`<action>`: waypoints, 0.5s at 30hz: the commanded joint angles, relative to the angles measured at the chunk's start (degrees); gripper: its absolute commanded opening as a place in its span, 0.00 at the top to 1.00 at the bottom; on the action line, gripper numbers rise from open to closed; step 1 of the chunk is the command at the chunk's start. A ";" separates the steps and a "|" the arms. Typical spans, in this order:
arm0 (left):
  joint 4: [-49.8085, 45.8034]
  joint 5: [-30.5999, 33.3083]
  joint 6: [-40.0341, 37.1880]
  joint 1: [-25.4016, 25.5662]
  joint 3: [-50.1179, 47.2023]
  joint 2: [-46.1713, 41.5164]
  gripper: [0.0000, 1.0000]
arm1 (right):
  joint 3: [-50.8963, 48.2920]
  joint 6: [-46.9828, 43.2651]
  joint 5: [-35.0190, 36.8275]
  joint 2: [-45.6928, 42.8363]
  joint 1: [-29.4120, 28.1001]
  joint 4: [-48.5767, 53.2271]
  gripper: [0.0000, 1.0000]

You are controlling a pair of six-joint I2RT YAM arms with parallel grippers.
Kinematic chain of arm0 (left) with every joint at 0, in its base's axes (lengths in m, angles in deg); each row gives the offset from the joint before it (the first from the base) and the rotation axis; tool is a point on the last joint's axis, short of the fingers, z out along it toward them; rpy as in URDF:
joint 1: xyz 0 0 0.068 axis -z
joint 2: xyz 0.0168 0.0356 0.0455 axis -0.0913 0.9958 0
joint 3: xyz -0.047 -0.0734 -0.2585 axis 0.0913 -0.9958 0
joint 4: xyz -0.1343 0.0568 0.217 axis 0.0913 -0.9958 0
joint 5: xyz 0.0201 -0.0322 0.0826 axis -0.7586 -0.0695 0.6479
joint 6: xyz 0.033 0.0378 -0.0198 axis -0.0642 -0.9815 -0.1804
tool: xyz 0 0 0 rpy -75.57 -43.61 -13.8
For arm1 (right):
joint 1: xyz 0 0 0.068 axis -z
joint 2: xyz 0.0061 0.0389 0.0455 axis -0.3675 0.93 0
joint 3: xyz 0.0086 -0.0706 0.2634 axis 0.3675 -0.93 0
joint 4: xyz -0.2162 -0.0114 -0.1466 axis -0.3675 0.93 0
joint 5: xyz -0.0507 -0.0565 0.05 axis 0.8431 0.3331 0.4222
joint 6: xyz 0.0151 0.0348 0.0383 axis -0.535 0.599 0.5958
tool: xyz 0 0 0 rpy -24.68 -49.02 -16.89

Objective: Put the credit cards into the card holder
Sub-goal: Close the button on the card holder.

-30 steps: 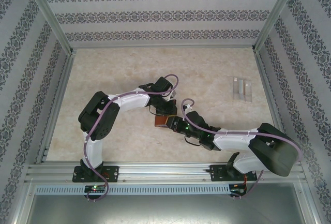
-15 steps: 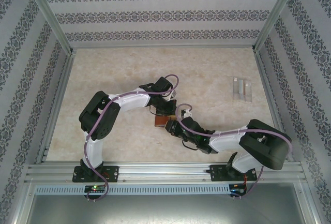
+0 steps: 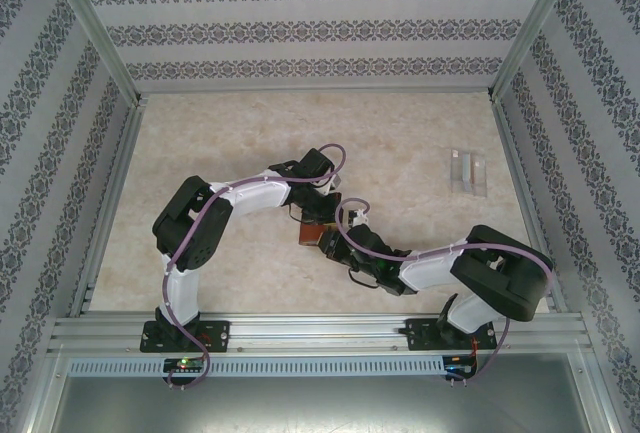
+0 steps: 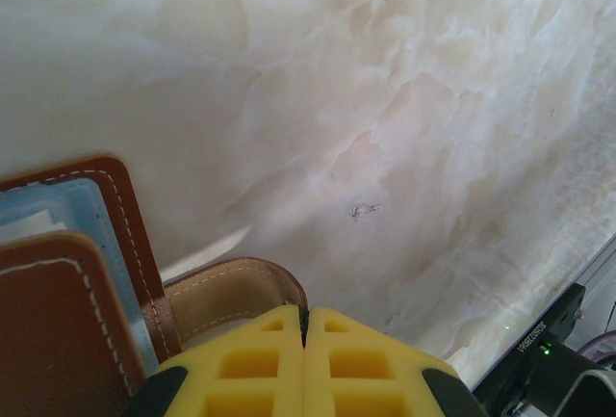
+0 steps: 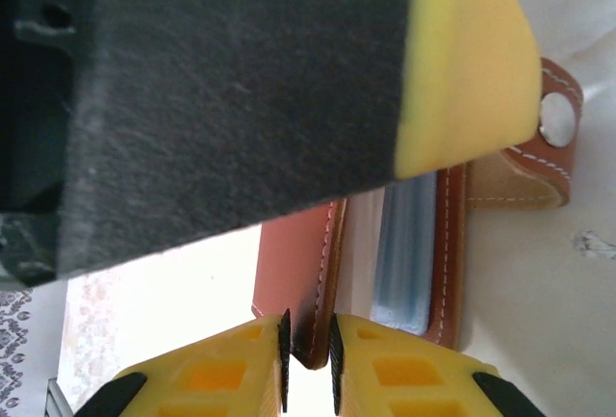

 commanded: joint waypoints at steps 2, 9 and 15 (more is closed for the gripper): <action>0.31 -0.62 -0.27 0.72 1.13 0.68 1.00 | 1.06 0.49 -0.47 0.22 0.89 -1.70 0.80; 0.31 -0.40 -0.31 0.63 1.14 0.17 1.00 | 1.12 0.01 -1.24 1.78 1.55 0.70 0.95; 1.36 -0.42 0.04 0.02 0.39 -0.60 1.00 | 0.10 1.56 -0.52 3.43 1.62 1.14 0.99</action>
